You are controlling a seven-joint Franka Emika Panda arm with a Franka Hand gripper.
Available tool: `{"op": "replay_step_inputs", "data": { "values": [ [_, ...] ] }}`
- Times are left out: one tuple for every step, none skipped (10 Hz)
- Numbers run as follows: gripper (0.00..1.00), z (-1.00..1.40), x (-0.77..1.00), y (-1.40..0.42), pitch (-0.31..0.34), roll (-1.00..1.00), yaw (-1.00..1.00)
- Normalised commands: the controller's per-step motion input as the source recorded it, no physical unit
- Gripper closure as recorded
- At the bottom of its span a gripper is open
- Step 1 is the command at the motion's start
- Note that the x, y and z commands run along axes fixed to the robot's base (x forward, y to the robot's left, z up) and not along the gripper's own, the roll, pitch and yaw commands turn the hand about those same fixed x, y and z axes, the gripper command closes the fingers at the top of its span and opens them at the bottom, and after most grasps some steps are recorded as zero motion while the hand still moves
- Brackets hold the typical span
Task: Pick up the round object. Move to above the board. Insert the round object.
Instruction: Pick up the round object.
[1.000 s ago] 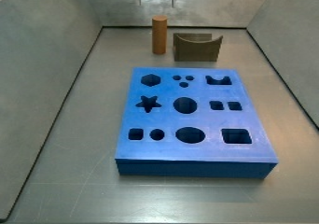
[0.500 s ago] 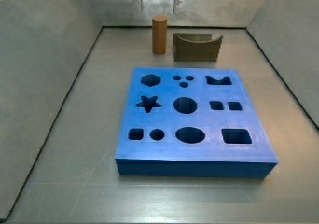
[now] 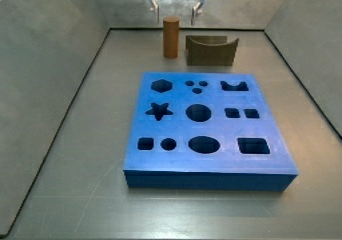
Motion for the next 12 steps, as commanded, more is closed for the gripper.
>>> {"op": "replay_step_inputs", "data": {
  "values": [
    [0.00, -0.50, 0.00, 0.00, 0.129, -0.48, 0.00],
    [0.00, -0.33, 0.00, 0.00, 0.040, -0.32, 0.00],
    [0.00, -0.27, 0.00, 0.00, 0.000, -0.27, 0.00],
    [0.00, -0.06, 0.00, 0.00, 0.000, -0.13, 0.00],
    [0.00, 0.00, 0.00, -0.04, 0.000, 0.00, 0.00],
    [0.00, 0.00, -0.03, -0.19, 0.000, 0.05, 0.00],
    [0.00, 0.00, -0.04, -0.19, 0.000, 0.13, 0.00],
    [0.00, 0.11, 0.00, -0.10, 0.000, 0.00, 0.00],
    [0.00, 0.05, 0.00, 0.00, 0.000, 0.00, -0.02],
    [1.00, 0.00, 0.00, 0.00, 0.000, 0.00, 0.00],
    [1.00, 0.00, 0.00, 0.00, 0.000, 0.00, 0.00],
    [1.00, 0.00, 0.00, 0.00, 0.000, 0.00, 0.00]
  ]
}}
